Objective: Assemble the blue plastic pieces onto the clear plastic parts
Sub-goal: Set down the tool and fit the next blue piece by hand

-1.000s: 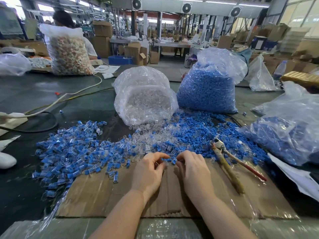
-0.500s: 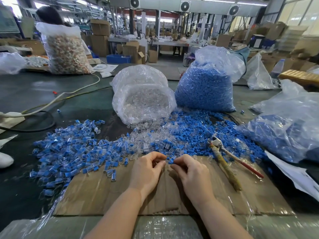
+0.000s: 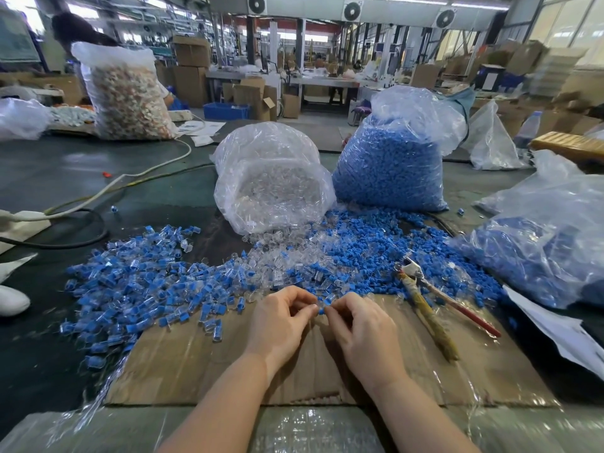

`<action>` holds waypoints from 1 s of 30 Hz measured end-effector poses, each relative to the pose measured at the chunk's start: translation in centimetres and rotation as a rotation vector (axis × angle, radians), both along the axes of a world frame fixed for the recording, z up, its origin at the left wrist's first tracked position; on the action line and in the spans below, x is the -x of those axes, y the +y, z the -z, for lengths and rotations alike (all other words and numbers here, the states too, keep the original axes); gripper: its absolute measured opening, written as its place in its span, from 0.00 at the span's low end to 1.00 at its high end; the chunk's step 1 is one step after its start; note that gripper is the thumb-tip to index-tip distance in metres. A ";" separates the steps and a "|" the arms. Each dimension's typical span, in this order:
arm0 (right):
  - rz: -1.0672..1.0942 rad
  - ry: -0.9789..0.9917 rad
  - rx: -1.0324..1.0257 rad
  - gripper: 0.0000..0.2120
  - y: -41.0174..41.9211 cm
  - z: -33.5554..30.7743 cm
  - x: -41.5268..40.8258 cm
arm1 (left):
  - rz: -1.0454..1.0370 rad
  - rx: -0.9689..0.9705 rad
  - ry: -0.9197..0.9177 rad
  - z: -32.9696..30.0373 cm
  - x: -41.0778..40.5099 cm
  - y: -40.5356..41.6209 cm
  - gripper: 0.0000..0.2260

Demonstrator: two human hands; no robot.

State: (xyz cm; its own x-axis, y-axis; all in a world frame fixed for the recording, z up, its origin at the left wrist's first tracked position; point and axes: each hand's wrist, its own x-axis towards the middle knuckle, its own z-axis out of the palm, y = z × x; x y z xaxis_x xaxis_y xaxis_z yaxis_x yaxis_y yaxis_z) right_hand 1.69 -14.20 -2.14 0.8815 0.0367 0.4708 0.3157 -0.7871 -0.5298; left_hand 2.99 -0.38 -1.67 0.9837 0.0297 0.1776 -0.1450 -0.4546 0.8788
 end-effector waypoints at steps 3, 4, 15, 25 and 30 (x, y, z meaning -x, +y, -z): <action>0.009 -0.030 -0.015 0.07 -0.1 0.0 0.0 | 0.006 -0.011 0.014 0.0 0.0 0.0 0.07; 0.013 -0.029 -0.011 0.07 0.0 0.0 0.0 | 0.008 -0.007 0.019 0.0 0.0 0.1 0.07; -0.014 0.025 0.071 0.10 0.0 0.4 -0.2 | 0.073 0.030 0.036 0.1 0.1 0.3 0.07; -0.125 -0.005 0.057 0.11 0.0 -0.2 0.0 | 0.060 0.028 0.025 0.2 -0.2 0.3 0.09; -0.134 -0.019 0.054 0.09 -0.1 -0.2 -0.1 | 0.063 0.025 0.025 0.2 -0.1 0.2 0.08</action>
